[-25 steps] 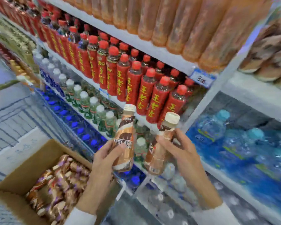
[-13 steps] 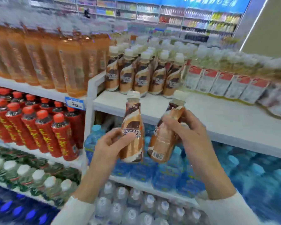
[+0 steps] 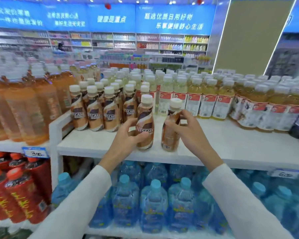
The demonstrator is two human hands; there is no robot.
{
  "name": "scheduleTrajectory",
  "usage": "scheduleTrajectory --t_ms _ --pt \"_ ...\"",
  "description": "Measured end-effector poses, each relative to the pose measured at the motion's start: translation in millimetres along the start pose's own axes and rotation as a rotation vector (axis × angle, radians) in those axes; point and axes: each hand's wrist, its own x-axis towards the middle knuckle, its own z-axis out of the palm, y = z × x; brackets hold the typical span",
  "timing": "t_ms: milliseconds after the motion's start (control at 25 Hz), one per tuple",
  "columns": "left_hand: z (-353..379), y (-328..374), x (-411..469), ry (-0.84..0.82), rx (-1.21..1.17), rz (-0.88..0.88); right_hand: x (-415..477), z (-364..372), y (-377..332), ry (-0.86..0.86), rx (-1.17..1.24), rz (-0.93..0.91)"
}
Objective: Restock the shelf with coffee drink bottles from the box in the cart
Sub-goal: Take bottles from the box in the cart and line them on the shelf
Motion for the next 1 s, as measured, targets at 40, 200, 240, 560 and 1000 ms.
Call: scheduleTrajectory --t_ms 40,200,240,560,1000 --pt "0 -5 1 -0.009 0.003 -0.002 1 0 4 -0.008 0.004 0.01" --pt "-1 -10 -1 -0.029 -0.004 -0.002 -3 4 18 -0.037 0.003 0.039" --pt "-1 -10 -4 -0.025 0.024 0.008 -7 7 21 -0.023 -0.045 0.048" --pt "6 -3 -21 0.176 0.231 -0.002 -20 30 30 0.14 -0.244 0.099" --pt "10 -2 -29 0.223 0.167 -0.011 -32 36 41 0.14 -0.025 0.03"
